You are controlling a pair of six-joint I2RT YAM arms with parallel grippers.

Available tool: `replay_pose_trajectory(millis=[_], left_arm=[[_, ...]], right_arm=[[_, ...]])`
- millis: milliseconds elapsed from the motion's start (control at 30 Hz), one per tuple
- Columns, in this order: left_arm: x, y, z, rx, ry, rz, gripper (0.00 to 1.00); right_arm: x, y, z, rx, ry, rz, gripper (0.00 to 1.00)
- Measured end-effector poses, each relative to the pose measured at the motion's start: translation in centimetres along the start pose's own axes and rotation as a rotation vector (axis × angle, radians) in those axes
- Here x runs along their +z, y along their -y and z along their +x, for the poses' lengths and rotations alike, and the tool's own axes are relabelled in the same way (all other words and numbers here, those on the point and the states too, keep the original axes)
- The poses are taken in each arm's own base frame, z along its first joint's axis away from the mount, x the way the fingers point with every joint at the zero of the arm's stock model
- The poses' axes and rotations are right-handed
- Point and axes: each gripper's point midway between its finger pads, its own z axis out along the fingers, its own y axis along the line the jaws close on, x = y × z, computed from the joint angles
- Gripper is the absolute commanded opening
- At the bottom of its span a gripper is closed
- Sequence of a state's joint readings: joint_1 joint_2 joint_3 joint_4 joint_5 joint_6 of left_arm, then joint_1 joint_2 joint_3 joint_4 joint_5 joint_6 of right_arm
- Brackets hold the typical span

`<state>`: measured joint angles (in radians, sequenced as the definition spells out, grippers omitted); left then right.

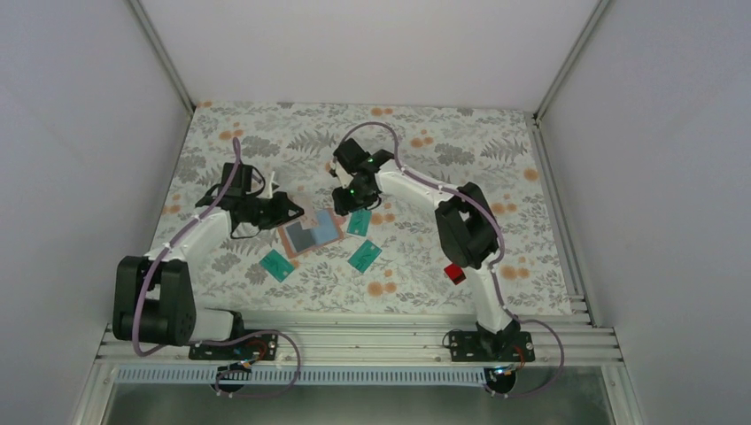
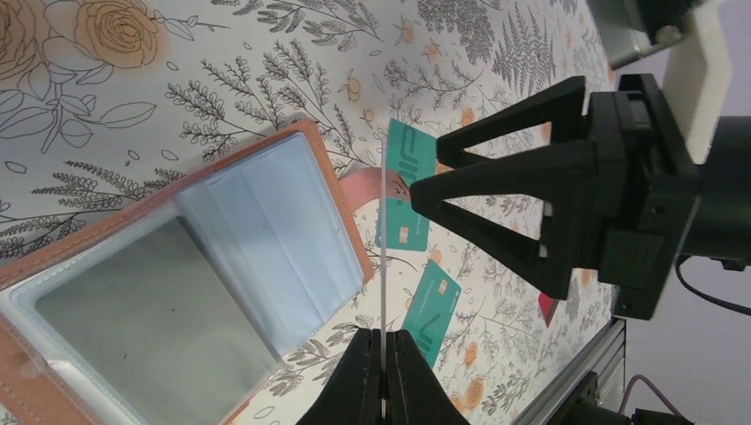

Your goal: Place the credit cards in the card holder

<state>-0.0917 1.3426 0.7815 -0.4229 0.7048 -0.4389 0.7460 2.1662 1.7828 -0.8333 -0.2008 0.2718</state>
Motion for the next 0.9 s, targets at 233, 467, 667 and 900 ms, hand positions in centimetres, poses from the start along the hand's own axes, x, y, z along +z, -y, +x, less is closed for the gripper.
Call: replay_pose_trajectory(millis=[233,467,667,900], left_arm=[[0.8,-0.6,0.1,0.001,-0.024,0.005,0.02],[1.8,-1.7,0.5,-0.018,-0.054,-0.014,0.02],[2.5,-3.0,1.3,-0.056,-0.084,-0.040,0.02],[3.5,-4.5,1.9,-0.096,-0.105,-0.068,0.02]], right_arm=[[2.5,0.5,1.2,-0.013,-0.060,0.017,0.25],[3.6,0.8,2.0,-0.018,-0.096,0.029,0.04],[3.9,0.7,2.4,-0.008,-0.107,0.020,0.04],[4.3,0.3,3.5,0.013,-0.127,-0.008,0.04]])
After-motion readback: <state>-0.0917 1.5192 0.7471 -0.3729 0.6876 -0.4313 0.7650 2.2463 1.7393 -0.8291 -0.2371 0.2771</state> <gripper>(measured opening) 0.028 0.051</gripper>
